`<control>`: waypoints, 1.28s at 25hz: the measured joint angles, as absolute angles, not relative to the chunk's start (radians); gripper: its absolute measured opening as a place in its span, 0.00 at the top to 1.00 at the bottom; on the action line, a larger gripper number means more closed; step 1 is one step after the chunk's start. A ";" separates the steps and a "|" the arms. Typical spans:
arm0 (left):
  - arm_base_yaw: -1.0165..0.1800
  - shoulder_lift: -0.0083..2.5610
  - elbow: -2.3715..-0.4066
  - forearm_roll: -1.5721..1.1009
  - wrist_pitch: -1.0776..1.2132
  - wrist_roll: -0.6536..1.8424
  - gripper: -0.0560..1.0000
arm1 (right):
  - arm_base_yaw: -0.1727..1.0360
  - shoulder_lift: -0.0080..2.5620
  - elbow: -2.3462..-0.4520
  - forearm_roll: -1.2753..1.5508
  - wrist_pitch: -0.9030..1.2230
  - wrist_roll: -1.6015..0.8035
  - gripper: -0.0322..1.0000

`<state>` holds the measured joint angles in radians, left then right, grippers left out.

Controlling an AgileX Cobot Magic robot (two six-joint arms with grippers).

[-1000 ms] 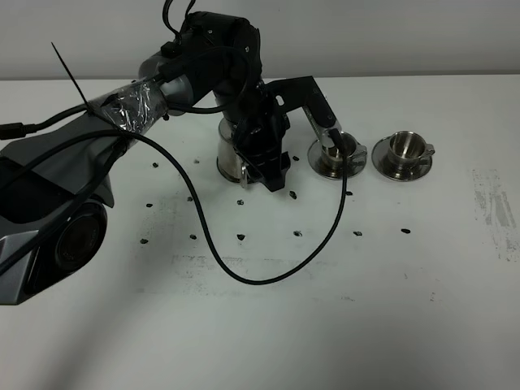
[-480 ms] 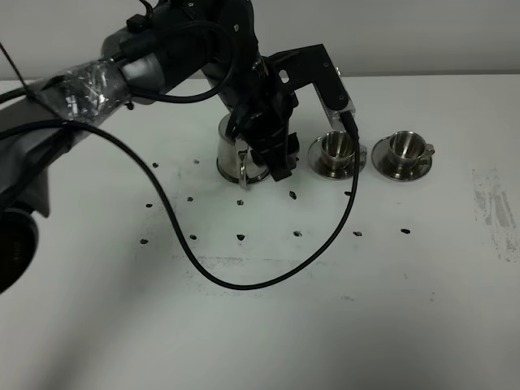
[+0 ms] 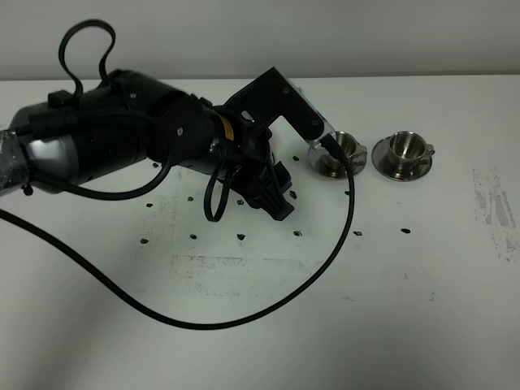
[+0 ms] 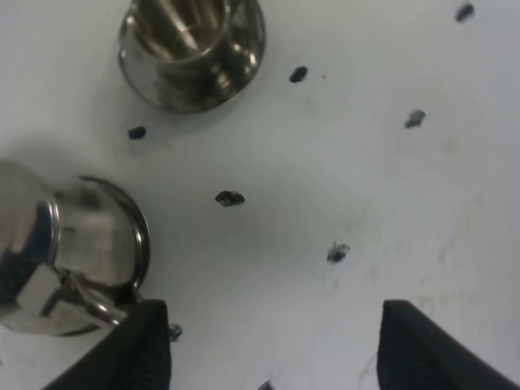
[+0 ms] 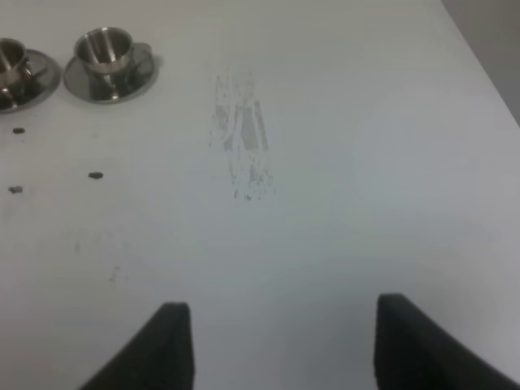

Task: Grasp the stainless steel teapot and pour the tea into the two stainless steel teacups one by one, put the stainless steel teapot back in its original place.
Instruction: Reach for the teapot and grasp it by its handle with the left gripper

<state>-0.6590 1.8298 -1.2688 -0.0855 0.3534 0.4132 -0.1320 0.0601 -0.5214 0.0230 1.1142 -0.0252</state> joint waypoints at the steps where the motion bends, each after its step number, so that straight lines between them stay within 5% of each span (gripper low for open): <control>1: -0.659 1.830 -1.237 -0.082 0.297 0.374 0.45 | -0.132 0.060 -0.521 0.023 1.114 -0.025 0.50; 14: -0.659 2.003 -1.172 -0.066 -0.084 0.141 0.45 | -0.132 0.060 -0.521 0.023 1.114 -0.025 0.50; 32: -0.588 2.027 -1.172 -0.066 -0.085 0.131 0.45 | -0.132 0.060 -0.521 0.023 1.114 -0.025 0.50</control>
